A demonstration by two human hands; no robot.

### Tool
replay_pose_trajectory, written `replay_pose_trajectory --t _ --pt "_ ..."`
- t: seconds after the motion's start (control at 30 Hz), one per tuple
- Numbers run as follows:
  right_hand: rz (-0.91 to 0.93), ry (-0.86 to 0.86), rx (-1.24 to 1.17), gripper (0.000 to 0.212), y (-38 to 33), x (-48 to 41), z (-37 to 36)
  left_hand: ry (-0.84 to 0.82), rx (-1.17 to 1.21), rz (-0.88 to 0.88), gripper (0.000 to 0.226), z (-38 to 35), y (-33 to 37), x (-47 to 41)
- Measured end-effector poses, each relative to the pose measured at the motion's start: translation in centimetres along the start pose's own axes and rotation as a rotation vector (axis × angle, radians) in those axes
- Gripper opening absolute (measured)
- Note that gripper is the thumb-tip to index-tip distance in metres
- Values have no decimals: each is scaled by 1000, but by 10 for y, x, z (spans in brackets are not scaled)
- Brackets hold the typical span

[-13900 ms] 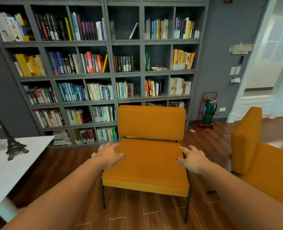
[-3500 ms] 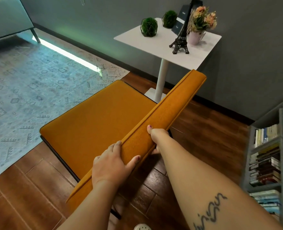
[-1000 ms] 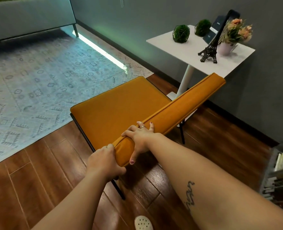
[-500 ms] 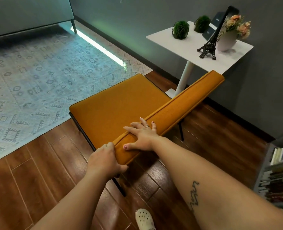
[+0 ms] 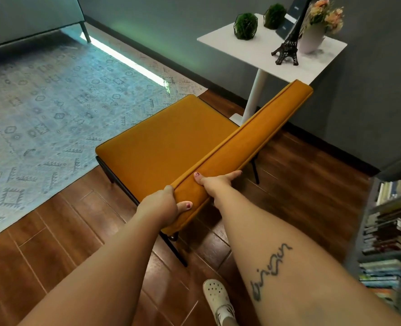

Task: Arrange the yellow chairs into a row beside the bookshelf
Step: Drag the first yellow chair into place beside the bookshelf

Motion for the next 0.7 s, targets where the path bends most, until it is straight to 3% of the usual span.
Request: replay_pose_trajectory --t 0.2,0.4,0.57,0.7 --pt "-55 -10 25 122 -5 -11 2 -55 58 -34 74 6 0 -5" --pt "-177 -113 -163 99 -19 -34 21 -154 58 -118 81 24 4 -21" --pt "-139 102 -247 110 -41 -58 17 -267 11 -183 88 45 10 -43" --pt "-111 259 -313 103 -61 -70 28 -283 -58 -200 83 55 16 -64"
Point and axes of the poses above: each hand's wrist, its own x-axis away from the middle knuckle, its own z-axis out of the back of the hand, y = z × x, the point moved 1 cm from there along -x, towards the middle knuckle, and after that the axes turned 7 degrees about -x, right-handed, at the moved point
